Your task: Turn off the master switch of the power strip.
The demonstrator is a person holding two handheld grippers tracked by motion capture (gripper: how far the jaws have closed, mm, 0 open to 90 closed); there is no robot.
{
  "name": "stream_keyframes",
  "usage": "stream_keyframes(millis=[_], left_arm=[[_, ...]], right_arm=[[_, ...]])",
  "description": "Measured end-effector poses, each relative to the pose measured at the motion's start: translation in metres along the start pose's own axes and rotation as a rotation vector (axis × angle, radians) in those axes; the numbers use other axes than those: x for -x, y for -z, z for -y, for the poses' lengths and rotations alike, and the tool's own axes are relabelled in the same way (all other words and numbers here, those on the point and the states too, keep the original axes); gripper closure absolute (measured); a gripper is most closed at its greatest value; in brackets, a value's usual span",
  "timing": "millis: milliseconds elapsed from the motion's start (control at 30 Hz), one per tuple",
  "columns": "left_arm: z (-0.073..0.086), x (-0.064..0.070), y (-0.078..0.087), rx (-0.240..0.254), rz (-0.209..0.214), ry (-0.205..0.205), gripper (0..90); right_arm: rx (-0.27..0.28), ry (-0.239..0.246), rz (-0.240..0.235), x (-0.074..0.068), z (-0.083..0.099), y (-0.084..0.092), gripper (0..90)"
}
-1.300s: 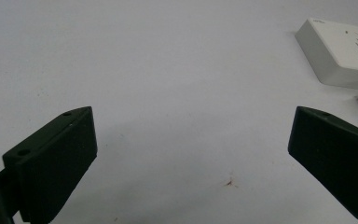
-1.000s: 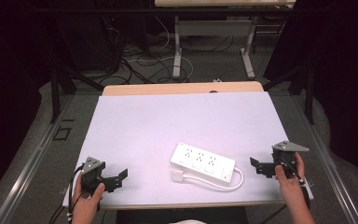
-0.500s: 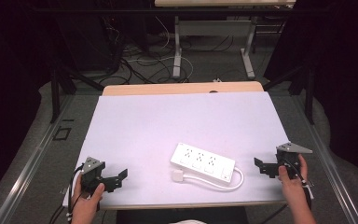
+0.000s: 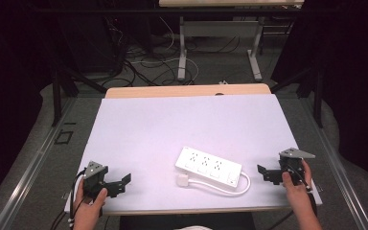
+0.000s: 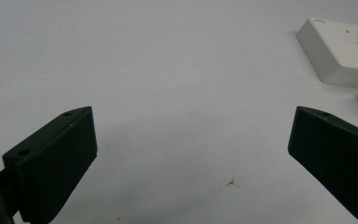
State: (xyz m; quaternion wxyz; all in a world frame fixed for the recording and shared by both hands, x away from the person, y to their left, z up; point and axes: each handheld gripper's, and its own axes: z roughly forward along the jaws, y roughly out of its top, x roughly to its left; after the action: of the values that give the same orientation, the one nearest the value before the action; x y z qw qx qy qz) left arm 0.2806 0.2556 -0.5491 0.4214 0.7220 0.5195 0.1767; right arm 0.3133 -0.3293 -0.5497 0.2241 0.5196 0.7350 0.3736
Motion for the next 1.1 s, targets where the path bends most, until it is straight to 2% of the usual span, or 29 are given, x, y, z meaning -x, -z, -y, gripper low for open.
stream_keyframes(millis=[167,667,1100], left_arm=[[0.000,0.000,0.000,-0.001,0.001,-0.001,1.2],[0.000,0.000,0.000,-0.001,0.000,-0.001,1.2],[0.000,0.000,-0.001,-0.001,0.000,-0.001,1.2]], right_arm=[[-0.009,0.028,-0.010,-0.004,0.000,-0.003,0.0],[-0.024,0.051,-0.032,-0.010,0.001,-0.007,0.0],[-0.026,0.047,-0.029,-0.010,0.001,-0.007,0.0]])
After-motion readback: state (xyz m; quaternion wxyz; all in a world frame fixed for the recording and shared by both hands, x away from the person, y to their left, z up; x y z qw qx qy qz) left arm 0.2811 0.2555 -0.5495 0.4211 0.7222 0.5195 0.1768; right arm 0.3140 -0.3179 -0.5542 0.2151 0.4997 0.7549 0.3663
